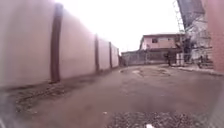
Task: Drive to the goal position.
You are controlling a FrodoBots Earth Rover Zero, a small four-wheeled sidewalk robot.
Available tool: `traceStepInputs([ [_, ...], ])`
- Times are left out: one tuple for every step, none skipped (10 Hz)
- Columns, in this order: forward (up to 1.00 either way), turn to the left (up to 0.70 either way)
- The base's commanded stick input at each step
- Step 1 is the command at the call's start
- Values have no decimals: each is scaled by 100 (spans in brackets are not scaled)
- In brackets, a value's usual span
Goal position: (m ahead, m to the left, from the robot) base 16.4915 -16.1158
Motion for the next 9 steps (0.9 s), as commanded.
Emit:
traceStepInputs([
  [60, 6],
  [60, 12],
  [60, 15],
  [60, 15],
  [60, 15],
  [60, 2],
  [60, 0],
  [60, 0],
  [60, 0],
])
